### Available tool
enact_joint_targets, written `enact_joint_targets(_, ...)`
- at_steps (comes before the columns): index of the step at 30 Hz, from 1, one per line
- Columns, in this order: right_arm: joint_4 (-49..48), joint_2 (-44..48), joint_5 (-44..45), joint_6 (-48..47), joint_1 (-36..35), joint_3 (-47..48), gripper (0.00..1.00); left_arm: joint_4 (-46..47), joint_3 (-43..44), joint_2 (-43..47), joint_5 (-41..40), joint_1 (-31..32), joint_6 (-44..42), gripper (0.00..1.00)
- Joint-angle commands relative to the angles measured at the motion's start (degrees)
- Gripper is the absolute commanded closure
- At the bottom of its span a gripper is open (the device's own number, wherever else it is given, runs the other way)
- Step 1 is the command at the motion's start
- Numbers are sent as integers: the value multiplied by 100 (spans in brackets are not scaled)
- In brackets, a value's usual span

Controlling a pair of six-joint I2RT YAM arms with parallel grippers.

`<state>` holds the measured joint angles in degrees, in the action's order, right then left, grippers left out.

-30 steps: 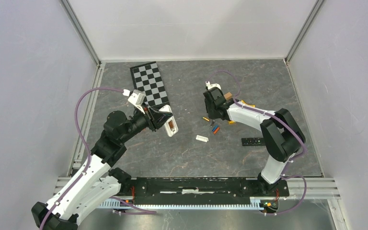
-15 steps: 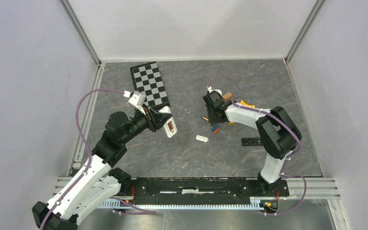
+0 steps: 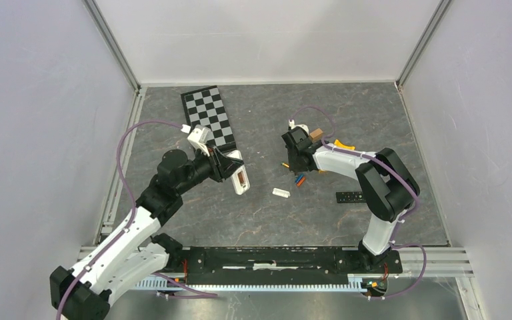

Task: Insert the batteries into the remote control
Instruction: Pick up the battery from the center of the board, then load the battery into the remote control.

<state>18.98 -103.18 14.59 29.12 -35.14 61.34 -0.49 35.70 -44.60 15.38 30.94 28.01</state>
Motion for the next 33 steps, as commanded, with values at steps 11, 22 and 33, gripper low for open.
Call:
enact_joint_targets(11, -2272, 1524, -361, -588, -19, -1211, 91, 1528, -358, -1289, 607, -120, 1831, 98)
enact_joint_targets(22, -4162, 3359, -1955, 652, -765, -2183, 92, 1988, -171, -1923, 1081, -330, 2372, 98)
enact_joint_targets(33, -5450, 3671, -1888, 74, -1466, -2756, 90, 1572, 92, -2114, 1617, -605, 3012, 98)
